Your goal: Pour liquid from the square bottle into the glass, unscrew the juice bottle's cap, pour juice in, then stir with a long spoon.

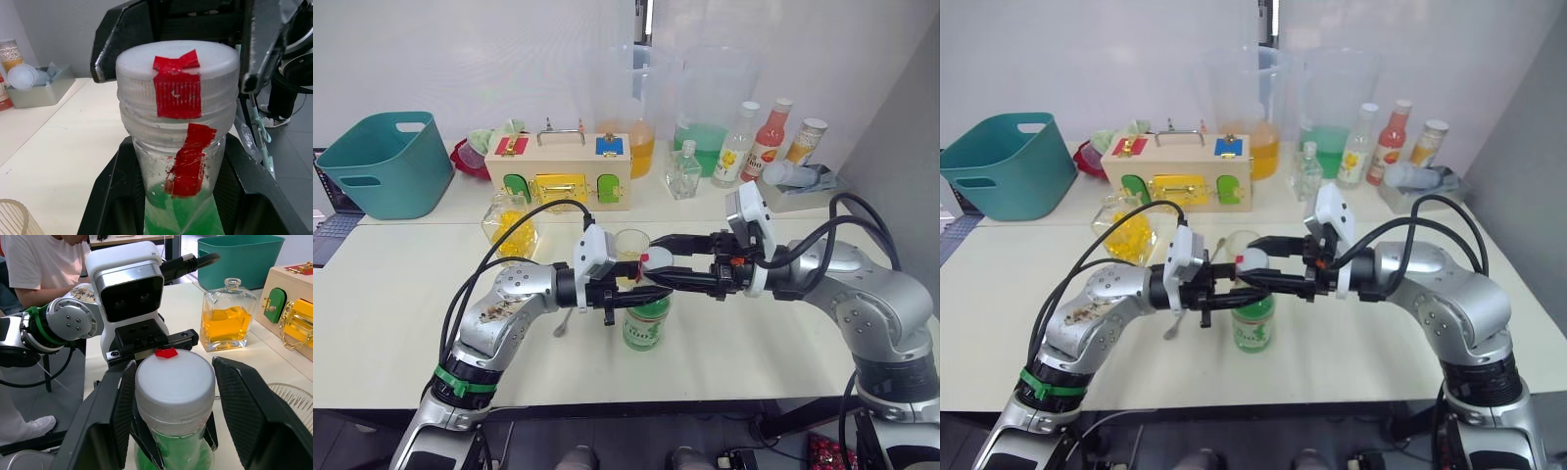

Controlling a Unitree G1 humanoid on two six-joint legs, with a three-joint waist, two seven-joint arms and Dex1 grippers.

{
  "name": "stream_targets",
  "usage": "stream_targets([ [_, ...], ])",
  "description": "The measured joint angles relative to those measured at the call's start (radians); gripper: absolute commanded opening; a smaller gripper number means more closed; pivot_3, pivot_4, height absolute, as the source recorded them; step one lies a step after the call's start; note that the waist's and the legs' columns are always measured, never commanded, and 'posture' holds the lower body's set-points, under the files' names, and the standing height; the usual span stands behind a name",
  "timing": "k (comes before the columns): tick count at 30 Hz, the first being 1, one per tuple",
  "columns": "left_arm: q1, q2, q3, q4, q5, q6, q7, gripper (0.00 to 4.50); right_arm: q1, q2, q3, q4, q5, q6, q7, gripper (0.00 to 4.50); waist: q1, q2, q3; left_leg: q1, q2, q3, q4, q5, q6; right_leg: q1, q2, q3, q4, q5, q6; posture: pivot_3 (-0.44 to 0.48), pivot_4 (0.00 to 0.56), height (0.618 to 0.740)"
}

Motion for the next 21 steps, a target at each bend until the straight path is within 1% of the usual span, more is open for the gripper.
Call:
stream_targets([
  [12,0.000,0.001,0.000,0.000,0.001,-0.002,-0.002,1.40,0.001,0.001,0.001,-0.004,0.001,0.000,0.000,2.57,0.000,0.000,0.000,0.000,0.000,0.000,0.000,0.000,0.000,0.000,0.000,0.000,0.000,0.000,0.000,0.000,0.150,0.740],
  [21,0.000,0.002,0.000,0.000,0.001,-0.003,-0.002,1.40,0.000,0.000,0.007,0.012,-0.002,-0.006,0.030,2.57,0.000,0.000,0.000,0.000,0.000,0.000,0.000,0.000,0.000,0.000,0.000,0.000,0.000,0.000,0.000,0.000,0.150,0.740],
])
